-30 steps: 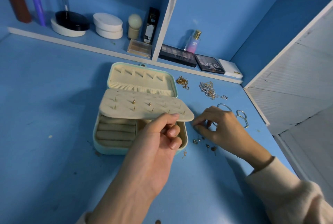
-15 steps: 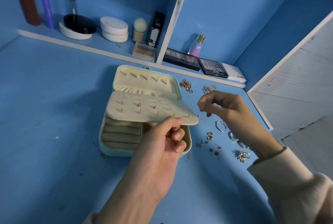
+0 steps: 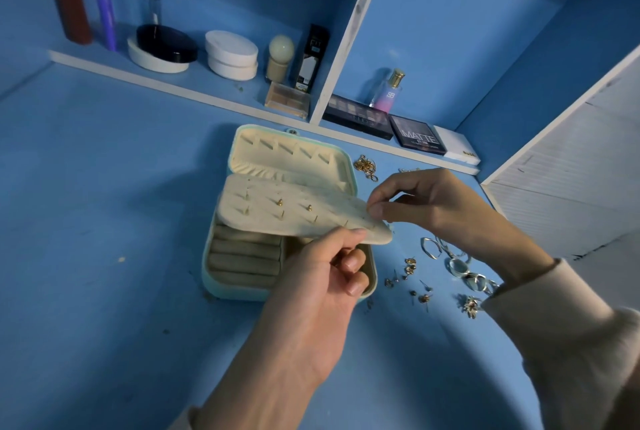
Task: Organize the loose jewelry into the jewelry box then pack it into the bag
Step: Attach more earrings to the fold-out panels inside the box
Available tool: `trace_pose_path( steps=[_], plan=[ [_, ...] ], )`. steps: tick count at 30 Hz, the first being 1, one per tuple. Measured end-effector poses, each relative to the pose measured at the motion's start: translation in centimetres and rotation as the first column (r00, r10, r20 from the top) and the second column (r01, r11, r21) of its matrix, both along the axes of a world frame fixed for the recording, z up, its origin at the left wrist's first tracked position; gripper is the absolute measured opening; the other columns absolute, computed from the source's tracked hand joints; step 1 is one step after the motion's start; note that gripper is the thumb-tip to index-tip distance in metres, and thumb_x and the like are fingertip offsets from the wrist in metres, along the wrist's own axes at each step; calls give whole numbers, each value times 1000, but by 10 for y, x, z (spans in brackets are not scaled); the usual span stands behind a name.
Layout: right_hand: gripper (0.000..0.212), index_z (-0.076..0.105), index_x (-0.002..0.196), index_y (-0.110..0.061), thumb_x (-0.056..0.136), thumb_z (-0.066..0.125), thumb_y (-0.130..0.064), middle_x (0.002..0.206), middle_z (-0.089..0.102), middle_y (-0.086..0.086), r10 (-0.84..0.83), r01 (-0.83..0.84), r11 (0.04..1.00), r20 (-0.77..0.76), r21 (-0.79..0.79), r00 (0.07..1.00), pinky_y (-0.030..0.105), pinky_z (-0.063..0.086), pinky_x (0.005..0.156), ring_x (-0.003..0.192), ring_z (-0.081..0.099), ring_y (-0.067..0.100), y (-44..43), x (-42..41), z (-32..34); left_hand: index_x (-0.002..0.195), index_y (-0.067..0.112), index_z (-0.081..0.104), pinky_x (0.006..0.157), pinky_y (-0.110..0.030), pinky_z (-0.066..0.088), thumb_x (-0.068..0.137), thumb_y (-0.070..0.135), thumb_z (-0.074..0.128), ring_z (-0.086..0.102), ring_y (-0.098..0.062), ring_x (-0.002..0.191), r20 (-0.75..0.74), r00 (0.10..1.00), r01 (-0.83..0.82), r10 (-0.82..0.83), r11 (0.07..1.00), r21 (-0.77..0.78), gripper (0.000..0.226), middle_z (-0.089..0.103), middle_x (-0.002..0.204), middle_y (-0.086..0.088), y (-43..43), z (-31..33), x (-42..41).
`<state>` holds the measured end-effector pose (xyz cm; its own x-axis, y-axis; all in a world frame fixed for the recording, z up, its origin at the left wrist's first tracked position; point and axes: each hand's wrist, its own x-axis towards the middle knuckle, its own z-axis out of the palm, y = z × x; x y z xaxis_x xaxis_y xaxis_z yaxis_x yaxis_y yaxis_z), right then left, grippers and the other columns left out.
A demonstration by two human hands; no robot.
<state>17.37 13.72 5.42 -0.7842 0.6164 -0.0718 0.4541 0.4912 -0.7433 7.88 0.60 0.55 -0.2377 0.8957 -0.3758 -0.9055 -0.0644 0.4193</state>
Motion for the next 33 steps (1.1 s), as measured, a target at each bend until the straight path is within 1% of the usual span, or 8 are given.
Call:
trace_pose_path(
  steps=[2, 8, 15, 17, 20, 22, 26, 33],
  plan=[
    [11, 72, 79, -15, 82, 68, -6, 81, 71, 3, 16, -16, 1000, 2, -6, 1000, 13, 42, 62, 64, 57, 9, 0, -1, 1, 64, 19, 44, 38, -15, 23, 82, -3, 55, 32, -6, 47, 6, 1000, 1, -1, 1000, 2, 30, 36, 61, 5, 0, 0, 0],
    [9, 71, 81, -7, 83, 66, -1, 80, 69, 6, 34, -34, 999, 5, 7, 999, 5, 37, 55, 58, 55, -1, -2, -2, 3, 64, 19, 44, 38, -15, 23, 82, -3, 55, 32, -6, 46, 19, 1000, -1, 1, 1000, 3, 30, 37, 59, 5, 0, 0, 0],
    [5, 71, 83, -3, 82, 67, -2, 78, 67, 7, 49, -50, 998, 30, 38, 998, 4, 36, 50, 52, 54, -1, -5, -3, 5, 64, 19, 43, 38, -15, 23, 83, -3, 54, 32, -6, 46, 22, 1000, -2, 2, 1000, 6, 30, 35, 60, 5, 0, 0, 0],
    [5, 72, 82, -9, 82, 68, -6, 79, 69, 2, 68, -73, 994, 60, 76, 996, 7, 40, 56, 57, 56, 0, -3, -4, 5, 63, 19, 44, 38, -15, 23, 83, -4, 54, 32, -6, 46, 23, 1000, -6, 6, 1000, 11, 32, 35, 59, 6, 0, -1, -1],
    [7, 72, 82, -16, 82, 69, -10, 82, 70, -7, 103, -122, 978, 116, 169, 988, 23, 51, 76, 75, 63, 10, 2, -4, 2, 61, 19, 46, 38, -15, 23, 82, -4, 55, 31, -6, 47, 29, 1000, -12, 11, 1000, 25, 33, 35, 58, 6, 0, -1, -1],
    [7, 71, 83, -16, 82, 69, -9, 82, 69, -8, 141, -171, 957, 139, 236, 980, 27, 52, 80, 76, 62, 11, 2, -5, 2, 58, 20, 46, 38, -15, 24, 82, -5, 55, 31, -6, 48, 32, 999, -12, 11, 999, 30, 35, 35, 57, 6, 0, -1, -1],
    [12, 72, 84, -17, 81, 70, -6, 82, 69, -8, 238, -293, 907, 206, 303, 949, 20, 51, 75, 73, 62, 8, 3, -9, 12, 53, 19, 49, 37, -15, 24, 82, -5, 54, 32, -6, 48, 41, 999, -17, 15, 999, 40, 38, 35, 57, 6, -1, -2, -1],
    [18, 71, 82, -15, 77, 67, 2, 76, 69, -6, 331, -429, 852, 325, 302, 886, 8, 44, 70, 69, 63, 8, 9, -22, 24, 39, 20, 54, 38, -16, 23, 81, -5, 56, 32, -7, 50, 13, 1000, -20, 19, 998, 57, 49, 36, 56, 7, -2, -1, -2]
  ],
)
